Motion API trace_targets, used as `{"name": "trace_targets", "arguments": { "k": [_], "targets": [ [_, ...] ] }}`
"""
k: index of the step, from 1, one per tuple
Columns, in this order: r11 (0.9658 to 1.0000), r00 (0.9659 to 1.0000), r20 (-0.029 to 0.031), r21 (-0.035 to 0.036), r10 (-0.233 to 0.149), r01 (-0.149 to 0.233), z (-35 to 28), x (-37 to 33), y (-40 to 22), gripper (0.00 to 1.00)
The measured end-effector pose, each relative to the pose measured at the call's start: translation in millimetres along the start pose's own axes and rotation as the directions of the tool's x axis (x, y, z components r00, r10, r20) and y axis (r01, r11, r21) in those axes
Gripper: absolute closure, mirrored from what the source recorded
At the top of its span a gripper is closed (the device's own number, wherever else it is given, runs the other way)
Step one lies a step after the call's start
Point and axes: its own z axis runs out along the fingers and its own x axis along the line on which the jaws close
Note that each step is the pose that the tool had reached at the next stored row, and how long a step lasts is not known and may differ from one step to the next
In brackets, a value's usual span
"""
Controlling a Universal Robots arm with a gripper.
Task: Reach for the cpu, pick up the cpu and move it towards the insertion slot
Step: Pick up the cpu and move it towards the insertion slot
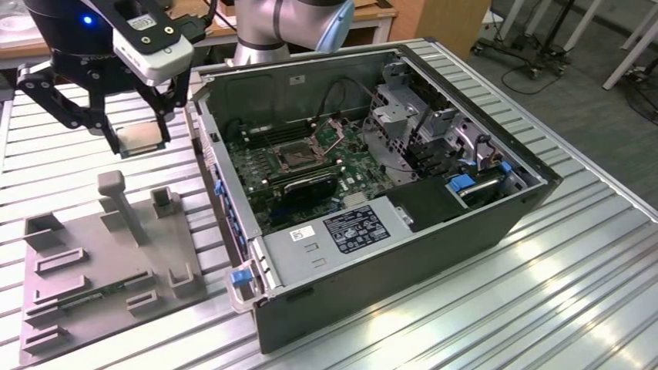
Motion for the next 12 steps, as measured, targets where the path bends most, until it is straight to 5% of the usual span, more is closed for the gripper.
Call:
{"name": "trace_targets", "arguments": {
  "k": [12],
  "targets": [
    [1.0, 1.0, 0.0, 0.0, 0.0, 0.0, 0.1, -3.4, -0.1, 0.45]
  ]
}}
